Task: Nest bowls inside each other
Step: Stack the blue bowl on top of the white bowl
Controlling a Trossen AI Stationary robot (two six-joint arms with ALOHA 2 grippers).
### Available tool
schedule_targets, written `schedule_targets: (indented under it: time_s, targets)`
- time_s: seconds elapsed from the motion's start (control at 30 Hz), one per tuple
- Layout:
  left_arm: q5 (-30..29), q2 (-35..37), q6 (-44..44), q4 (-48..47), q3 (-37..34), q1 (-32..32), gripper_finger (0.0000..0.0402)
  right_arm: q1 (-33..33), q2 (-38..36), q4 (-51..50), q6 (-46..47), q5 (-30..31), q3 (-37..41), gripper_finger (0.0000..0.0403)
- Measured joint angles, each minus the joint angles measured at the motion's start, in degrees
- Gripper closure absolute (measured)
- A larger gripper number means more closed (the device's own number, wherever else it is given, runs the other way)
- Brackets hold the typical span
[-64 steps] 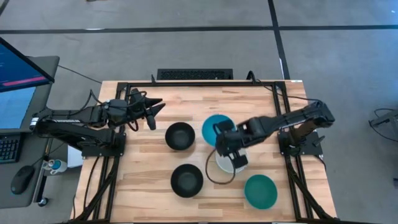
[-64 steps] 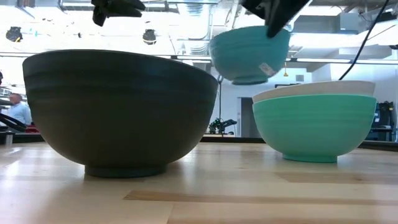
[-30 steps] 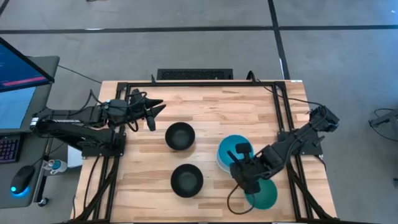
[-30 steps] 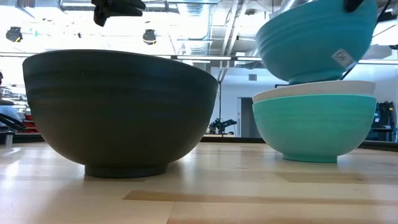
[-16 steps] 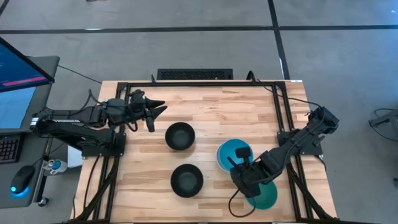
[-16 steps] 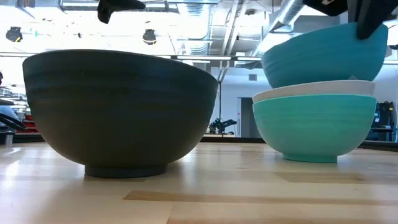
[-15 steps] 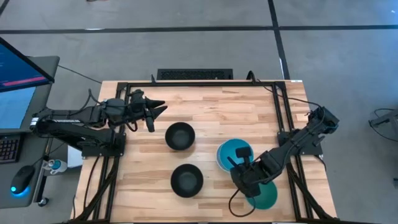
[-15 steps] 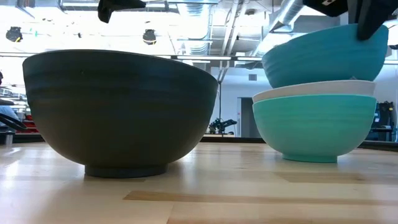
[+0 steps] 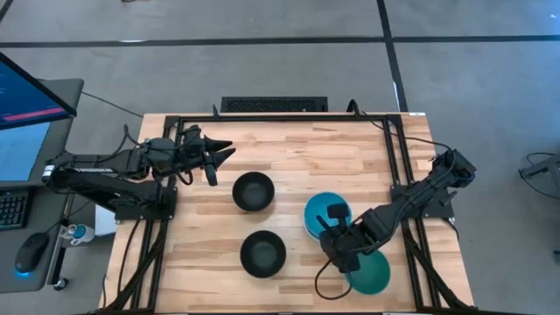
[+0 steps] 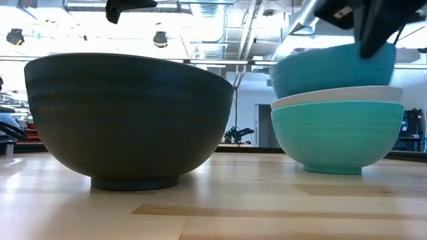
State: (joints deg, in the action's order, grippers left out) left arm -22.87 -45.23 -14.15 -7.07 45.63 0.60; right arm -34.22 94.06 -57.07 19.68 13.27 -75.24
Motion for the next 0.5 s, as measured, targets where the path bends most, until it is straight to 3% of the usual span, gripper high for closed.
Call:
schedule_targets:
  time_s: [0.5]
  targets:
    - [0.56, 0.0, 1.27, 0.07, 0.0, 0.0, 0.0287, 0.7, 0.4, 2.37, -0.24, -1.21, 1.86, 0.0392]
